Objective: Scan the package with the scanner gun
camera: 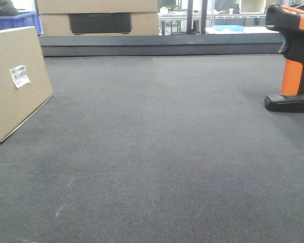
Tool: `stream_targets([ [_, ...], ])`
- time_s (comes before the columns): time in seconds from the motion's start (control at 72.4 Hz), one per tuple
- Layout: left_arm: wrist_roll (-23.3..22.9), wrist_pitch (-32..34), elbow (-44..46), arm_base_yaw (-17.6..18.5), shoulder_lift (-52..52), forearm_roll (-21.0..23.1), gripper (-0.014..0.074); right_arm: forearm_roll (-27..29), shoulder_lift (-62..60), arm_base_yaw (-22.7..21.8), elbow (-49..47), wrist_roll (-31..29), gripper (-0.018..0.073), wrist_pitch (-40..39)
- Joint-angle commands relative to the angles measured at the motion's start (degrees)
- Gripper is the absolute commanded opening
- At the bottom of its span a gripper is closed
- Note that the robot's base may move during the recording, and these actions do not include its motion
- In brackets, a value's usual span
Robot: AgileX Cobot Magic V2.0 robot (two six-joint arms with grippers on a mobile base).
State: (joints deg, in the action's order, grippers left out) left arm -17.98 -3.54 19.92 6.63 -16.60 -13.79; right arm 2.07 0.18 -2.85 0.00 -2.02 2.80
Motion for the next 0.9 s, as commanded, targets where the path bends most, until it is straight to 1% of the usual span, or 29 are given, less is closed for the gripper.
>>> stream_targets([
  [0.0, -0.36, 1.45, 0.08, -0.18, 0.33, 0.13, -0.0111, 0.18, -0.18, -0.24, 0.0, 0.0, -0.0166, -1.05],
  [0.221, -0.36, 1.45, 0.08, -0.18, 0.33, 0.13, -0.0111, 0.18, -0.18, -0.24, 0.0, 0.0, -0.0166, -1.05],
  [0.387, -0.21, 1.33, -0.67, -0.33, 2.01, 2.12, -0.0111, 0.18, -0.18, -0.24, 0.0, 0.0, -0.0166, -1.05],
  [0.428, 1.44, 1.33, -1.99, -1.09, 4.03, 2.12, -0.0111, 0.18, -0.18, -0.24, 0.0, 0.0, -0.0166, -1.05],
  [0.47, 6.05, 1.33, -3.93, -1.99, 6.21, 2.61, -0.0111, 0.18, -0.18, -0.24, 0.0, 0.0, -0.0166, -1.05],
  [0.511, 10.23, 1.33, -5.52, -3.01, 8.64, 4.78, -0.0111, 0.18, -0.18, -0.24, 0.0, 0.0, -0.0166, -1.05],
  [0.525, 11.2, 1.33, -6.49, -3.39, 9.46, 6.5, -0.0111, 0.18, -0.18, -0.24, 0.0, 0.0, -0.0166, -1.05],
  [0.553, 12.46, 1.33, -7.77, -4.24, 11.07, 8.38, -0.0111, 0.18, -0.18, -0.24, 0.0, 0.0, -0.0166, -1.05],
  [0.58, 13.29, 1.33, -9.01, -5.4, 12.93, 9.14, -0.0111, 0.18, -0.18, -0.24, 0.0, 0.0, -0.0166, -1.05],
  [0.649, 13.59, 1.3, -12.54, -7.75, 16.29, 9.24, -0.0111, 0.18, -0.18, -0.24, 0.0, 0.0, -0.0166, -1.05],
  [0.732, 13.59, 1.98, -16.45, -9.41, 16.6, 9.24, -0.0111, 0.18, -0.18, -0.24, 0.0, 0.0, -0.0166, -1.05],
  [0.829, 13.59, 3.18, -19.54, -8.92, 16.6, 10.01, -0.0111, 0.18, -0.18, -0.24, 0.0, 0.0, -0.0166, -1.05],
  [0.884, 13.59, 5.32, -19.92, -8.2, 16.6, 10.01, -0.0111, 0.18, -0.18, -0.24, 0.0, 0.0, -0.0166, -1.05],
])
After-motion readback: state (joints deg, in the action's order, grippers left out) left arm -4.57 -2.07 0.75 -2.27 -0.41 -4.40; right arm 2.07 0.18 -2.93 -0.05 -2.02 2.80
